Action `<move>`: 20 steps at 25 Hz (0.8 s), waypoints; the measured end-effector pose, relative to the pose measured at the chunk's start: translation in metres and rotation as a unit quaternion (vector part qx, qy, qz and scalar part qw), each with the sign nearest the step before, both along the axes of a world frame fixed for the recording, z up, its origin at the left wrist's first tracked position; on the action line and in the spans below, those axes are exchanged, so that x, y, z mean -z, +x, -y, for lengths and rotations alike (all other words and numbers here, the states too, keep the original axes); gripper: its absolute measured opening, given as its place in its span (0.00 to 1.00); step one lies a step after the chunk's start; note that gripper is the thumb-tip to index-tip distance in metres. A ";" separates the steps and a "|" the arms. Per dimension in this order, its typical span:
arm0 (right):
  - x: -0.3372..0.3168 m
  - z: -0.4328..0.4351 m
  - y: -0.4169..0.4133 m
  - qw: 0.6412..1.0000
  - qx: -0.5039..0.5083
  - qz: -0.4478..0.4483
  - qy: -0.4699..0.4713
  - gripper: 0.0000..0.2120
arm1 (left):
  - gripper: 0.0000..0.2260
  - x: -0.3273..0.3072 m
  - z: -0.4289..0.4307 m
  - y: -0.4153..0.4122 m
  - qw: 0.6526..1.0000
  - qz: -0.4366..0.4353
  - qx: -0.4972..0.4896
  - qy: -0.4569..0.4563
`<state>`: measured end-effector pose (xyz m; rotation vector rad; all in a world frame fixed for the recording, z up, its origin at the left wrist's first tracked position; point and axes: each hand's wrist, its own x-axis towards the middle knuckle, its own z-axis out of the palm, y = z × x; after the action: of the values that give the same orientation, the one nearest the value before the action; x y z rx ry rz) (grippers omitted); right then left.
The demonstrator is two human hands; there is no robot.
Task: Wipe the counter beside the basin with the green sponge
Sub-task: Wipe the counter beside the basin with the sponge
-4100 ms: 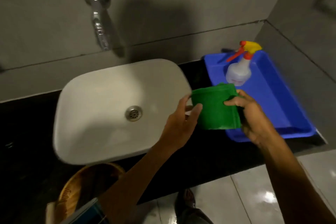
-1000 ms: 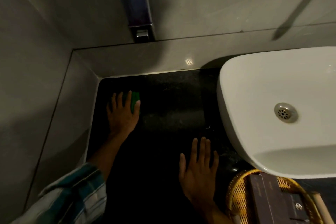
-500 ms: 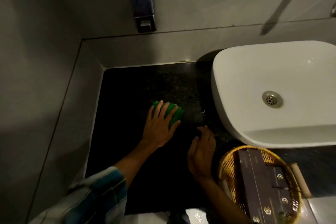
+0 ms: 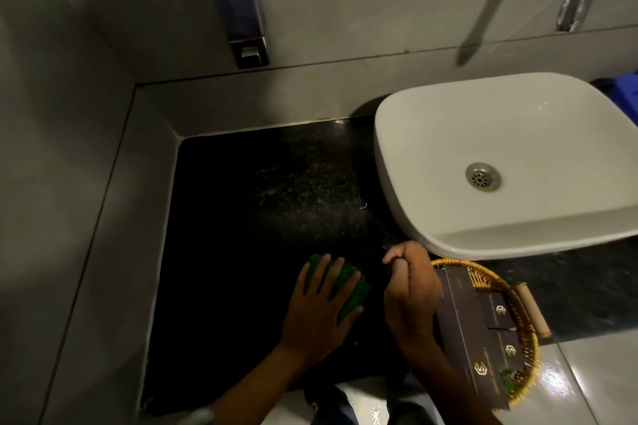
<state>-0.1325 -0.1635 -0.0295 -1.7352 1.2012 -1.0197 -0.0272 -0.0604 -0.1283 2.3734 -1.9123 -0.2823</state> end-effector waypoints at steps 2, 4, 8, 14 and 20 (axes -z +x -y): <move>-0.017 0.005 -0.018 0.999 0.030 0.028 0.002 0.11 | 0.23 -0.004 0.049 0.001 0.999 -0.016 0.030 -0.005; -0.042 0.016 -0.040 0.996 0.064 0.064 -0.024 0.12 | 0.24 -0.008 0.089 0.007 0.999 -0.012 0.033 -0.002; -0.088 0.046 -0.088 0.973 0.089 -0.112 -0.182 0.13 | 0.28 -0.013 0.141 0.027 0.999 0.025 -0.014 0.046; -0.083 0.040 -0.084 0.932 0.001 -0.292 -0.214 0.23 | 0.26 -0.005 0.065 -0.006 0.999 -0.018 -0.029 -0.013; -0.061 0.043 -0.104 0.953 0.020 -0.268 -0.142 0.22 | 0.24 -0.001 0.073 -0.007 0.999 -0.010 0.036 -0.021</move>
<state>-0.2367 -0.2065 0.0314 -2.3226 1.4766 -0.7930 -0.0338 -0.1330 -0.1278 2.2701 -1.9766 -0.2674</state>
